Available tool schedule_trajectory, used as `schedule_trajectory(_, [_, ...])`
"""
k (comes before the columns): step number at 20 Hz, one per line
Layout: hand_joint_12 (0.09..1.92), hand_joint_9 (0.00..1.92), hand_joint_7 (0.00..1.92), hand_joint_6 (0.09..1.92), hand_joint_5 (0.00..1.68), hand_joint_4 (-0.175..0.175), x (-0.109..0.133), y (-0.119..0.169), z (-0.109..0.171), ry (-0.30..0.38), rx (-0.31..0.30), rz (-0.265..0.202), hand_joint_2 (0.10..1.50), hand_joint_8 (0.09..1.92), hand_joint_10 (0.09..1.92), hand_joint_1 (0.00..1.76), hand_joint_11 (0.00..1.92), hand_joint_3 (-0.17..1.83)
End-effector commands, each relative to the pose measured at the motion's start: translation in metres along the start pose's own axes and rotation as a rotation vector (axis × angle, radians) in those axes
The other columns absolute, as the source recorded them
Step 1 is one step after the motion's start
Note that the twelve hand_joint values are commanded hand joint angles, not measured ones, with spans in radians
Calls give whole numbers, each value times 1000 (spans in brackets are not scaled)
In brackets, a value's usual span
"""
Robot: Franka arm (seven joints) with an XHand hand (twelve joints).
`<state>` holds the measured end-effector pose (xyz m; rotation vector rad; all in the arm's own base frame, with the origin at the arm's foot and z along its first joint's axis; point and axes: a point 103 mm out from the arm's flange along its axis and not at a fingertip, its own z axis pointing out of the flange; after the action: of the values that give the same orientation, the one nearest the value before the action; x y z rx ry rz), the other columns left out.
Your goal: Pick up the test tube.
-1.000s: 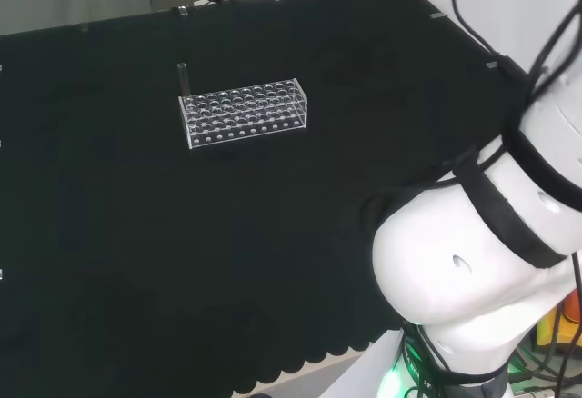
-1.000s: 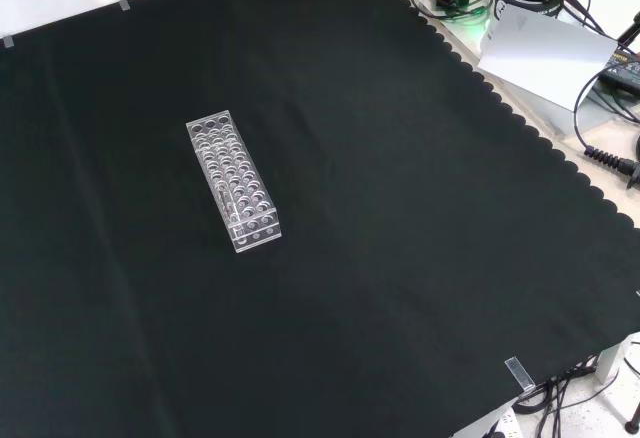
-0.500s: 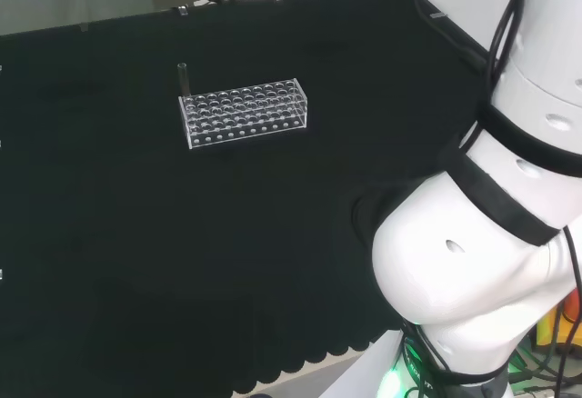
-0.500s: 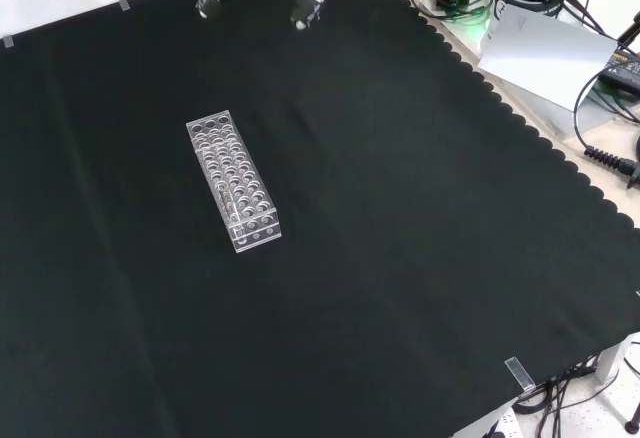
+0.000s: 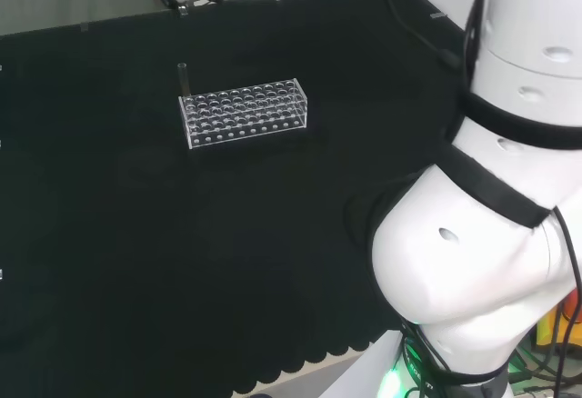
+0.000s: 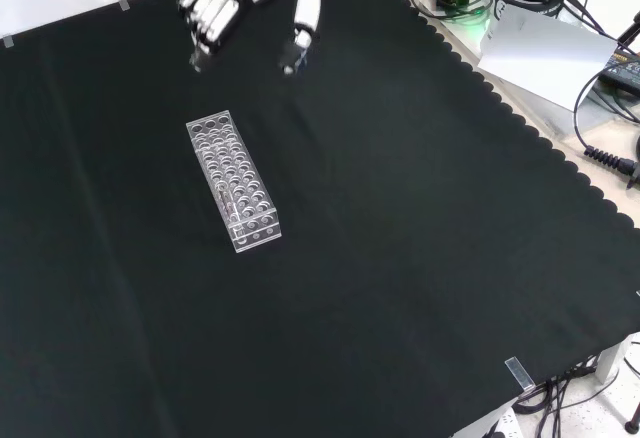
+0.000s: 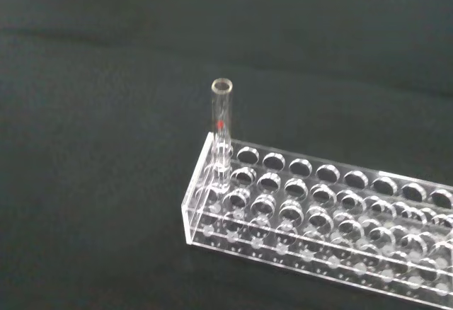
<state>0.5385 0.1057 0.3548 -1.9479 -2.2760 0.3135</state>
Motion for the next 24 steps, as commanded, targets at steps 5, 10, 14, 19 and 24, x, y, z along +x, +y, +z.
schedule_trajectory(5, [1555, 425, 440, 87, 440, -97, 12, 47, 48, -35, 81, -8, 912, 826, 862, 526, 186, 278])
schedule_trajectory(10, [1543, 485, 494, 87, 459, -100, 13, 60, 65, -34, 129, 2, 911, 811, 833, 543, 210, 284])
schedule_trajectory(14, [1537, 533, 543, 87, 479, -95, 12, 71, 82, -31, 155, 3, 909, 800, 815, 562, 228, 288])
schedule_trajectory(19, [1530, 566, 572, 90, 484, -95, 14, 81, 97, -42, 183, 4, 899, 799, 805, 607, 239, 289])
schedule_trajectory(24, [1525, 586, 603, 93, 486, -95, 14, 90, 116, -51, 224, 11, 892, 801, 796, 642, 248, 292])
